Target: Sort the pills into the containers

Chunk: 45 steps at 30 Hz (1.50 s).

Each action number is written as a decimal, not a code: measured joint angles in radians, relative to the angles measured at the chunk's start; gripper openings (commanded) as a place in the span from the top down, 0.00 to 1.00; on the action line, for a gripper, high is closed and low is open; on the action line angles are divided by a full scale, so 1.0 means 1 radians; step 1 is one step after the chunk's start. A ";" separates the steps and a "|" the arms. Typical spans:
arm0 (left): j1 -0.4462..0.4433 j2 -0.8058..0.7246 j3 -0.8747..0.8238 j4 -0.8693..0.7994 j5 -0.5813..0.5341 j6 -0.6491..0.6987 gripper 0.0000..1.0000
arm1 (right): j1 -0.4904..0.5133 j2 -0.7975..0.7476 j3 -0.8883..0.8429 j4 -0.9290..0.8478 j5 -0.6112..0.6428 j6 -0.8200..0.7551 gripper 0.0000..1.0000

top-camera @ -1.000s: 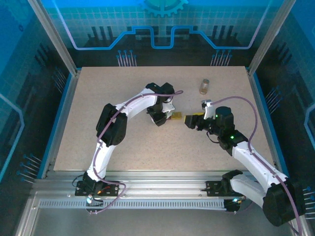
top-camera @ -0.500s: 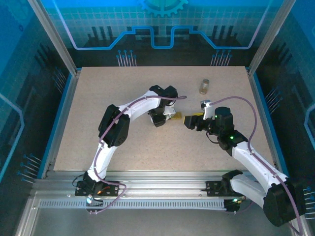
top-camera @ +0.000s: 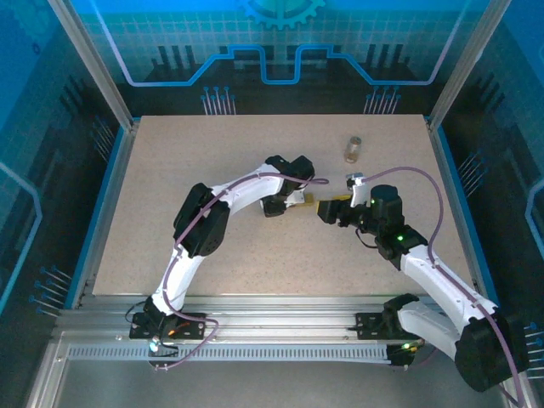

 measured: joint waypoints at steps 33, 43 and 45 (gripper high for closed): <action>-0.035 -0.060 -0.156 0.236 -0.329 0.345 1.00 | 0.007 -0.005 0.000 -0.001 0.000 0.000 0.31; -0.035 -0.082 -0.196 0.282 -0.345 0.399 1.00 | 0.013 -0.005 0.000 0.000 -0.001 0.000 0.31; -0.035 -0.083 -0.196 0.276 -0.341 0.391 1.00 | 0.013 -0.004 0.000 0.000 -0.001 0.000 0.31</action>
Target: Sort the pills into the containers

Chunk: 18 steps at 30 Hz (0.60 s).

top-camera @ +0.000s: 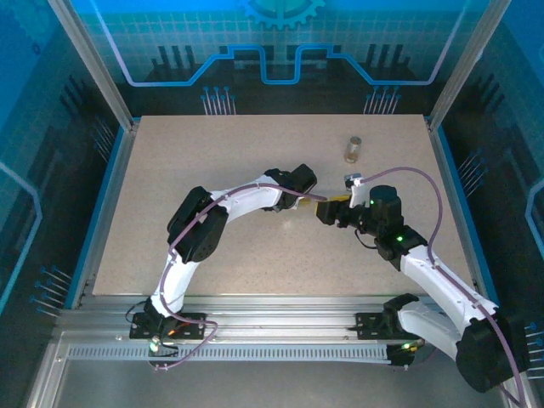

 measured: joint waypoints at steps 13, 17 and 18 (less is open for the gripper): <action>0.005 -0.001 0.061 -0.141 0.154 -0.132 1.00 | 0.000 0.000 0.000 0.000 0.001 0.000 0.31; 0.021 -0.001 0.070 -0.177 0.194 -0.172 1.00 | 0.000 0.000 0.000 0.000 0.005 0.000 0.30; 0.030 -0.001 0.078 -0.189 0.208 -0.185 1.00 | 0.000 0.001 0.000 0.000 0.005 0.000 0.30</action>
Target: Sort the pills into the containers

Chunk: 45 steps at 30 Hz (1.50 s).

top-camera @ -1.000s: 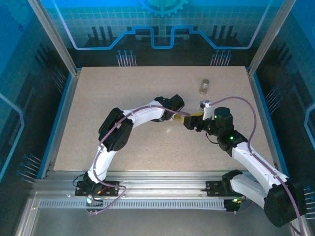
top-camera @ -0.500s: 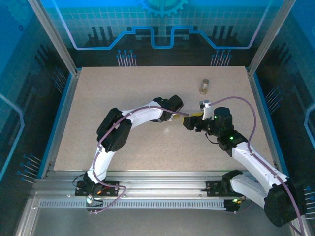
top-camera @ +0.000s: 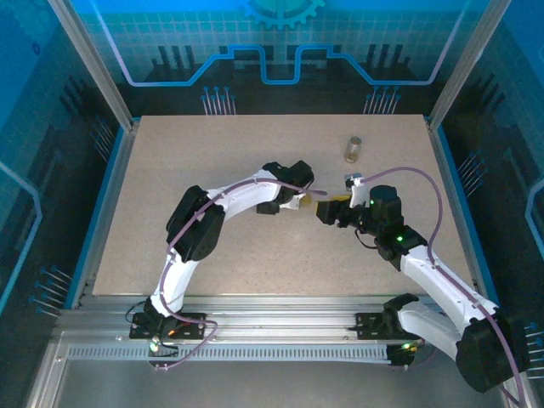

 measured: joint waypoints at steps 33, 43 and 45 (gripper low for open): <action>0.122 0.000 0.060 -0.071 0.426 -0.262 1.00 | -0.009 0.652 0.021 0.394 -0.005 -0.025 0.25; 0.127 0.000 0.053 -0.078 0.462 -0.283 1.00 | -0.008 0.780 0.127 0.446 -0.024 0.005 0.25; 0.128 0.000 0.053 -0.081 0.470 -0.286 1.00 | -0.006 0.805 0.146 0.449 -0.029 0.005 0.25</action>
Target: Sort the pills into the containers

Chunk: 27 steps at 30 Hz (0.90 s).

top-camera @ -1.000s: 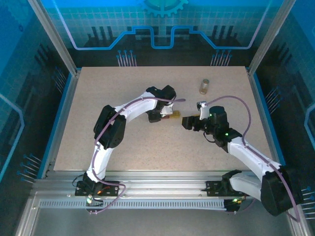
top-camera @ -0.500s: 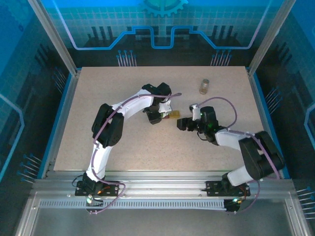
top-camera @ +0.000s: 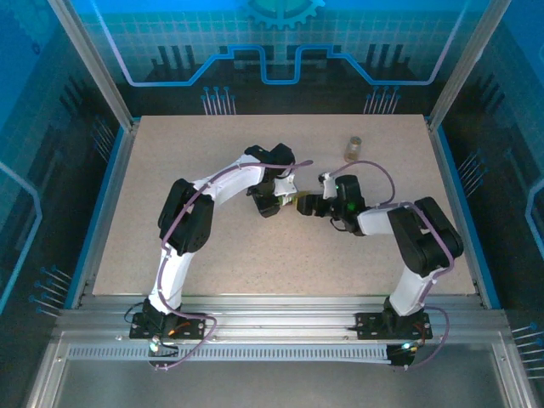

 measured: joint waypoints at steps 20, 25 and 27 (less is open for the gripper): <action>0.013 0.010 0.000 -0.043 0.026 -0.019 1.00 | 0.012 0.068 0.051 0.005 -0.007 0.050 0.25; 0.013 0.030 0.015 -0.046 -0.028 -0.019 1.00 | 0.010 0.010 0.008 0.003 -0.007 0.077 0.25; 0.013 0.031 0.020 -0.049 -0.060 -0.013 1.00 | 0.010 -0.051 -0.033 0.004 -0.007 0.092 0.25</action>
